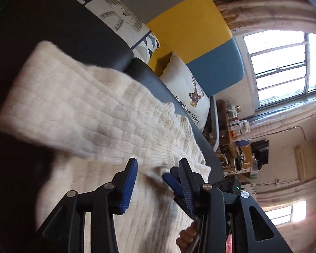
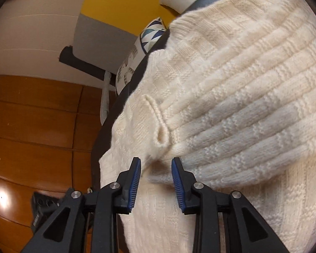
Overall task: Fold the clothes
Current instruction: 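Grasp the white hanging loop with the right tool and lift it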
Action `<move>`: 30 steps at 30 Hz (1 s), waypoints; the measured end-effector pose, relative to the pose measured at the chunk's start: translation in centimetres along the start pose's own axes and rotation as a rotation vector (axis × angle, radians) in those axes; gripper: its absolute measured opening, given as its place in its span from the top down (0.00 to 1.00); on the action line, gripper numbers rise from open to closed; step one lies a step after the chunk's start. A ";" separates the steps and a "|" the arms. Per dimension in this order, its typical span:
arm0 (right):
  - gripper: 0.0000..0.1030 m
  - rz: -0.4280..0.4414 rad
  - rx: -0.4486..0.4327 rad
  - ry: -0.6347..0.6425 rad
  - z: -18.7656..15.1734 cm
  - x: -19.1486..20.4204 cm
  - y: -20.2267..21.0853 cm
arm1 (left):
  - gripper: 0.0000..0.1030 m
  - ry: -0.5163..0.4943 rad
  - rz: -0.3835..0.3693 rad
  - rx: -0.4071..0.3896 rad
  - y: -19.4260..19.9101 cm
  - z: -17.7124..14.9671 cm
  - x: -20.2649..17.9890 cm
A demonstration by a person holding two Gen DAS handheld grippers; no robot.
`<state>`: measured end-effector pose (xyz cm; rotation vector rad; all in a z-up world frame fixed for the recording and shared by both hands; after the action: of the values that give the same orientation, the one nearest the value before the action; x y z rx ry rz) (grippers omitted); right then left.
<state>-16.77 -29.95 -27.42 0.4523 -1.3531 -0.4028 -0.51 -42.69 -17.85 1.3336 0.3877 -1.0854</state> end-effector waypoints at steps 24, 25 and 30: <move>0.94 -0.129 -0.088 0.520 4.0 14.0 -0.2 | 0.58 0.463 -0.088 -0.186 5.1 1.9 11.2; 0.94 -0.125 -0.094 0.537 4.1 14.7 -0.1 | 0.58 0.479 -0.085 -0.188 4.7 1.8 11.3; 0.94 -0.086 -0.109 0.596 4.9 17.5 1.5 | 0.57 0.547 -0.086 -0.206 3.1 2.0 11.5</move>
<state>-18.50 -38.27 -11.30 0.4923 -0.7334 -0.3712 6.94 -49.60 -24.44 1.4239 0.9425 -0.7111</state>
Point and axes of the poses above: each gripper's, at about its wrist camera, not at the fingertips, and y roughly against the way its jaws point, x to its left, z to its top, the point moved 10 cm from there along -y, roughly the way its jaws point, and after that the axes turned 4 degrees about -x, right-handed, at the moved point
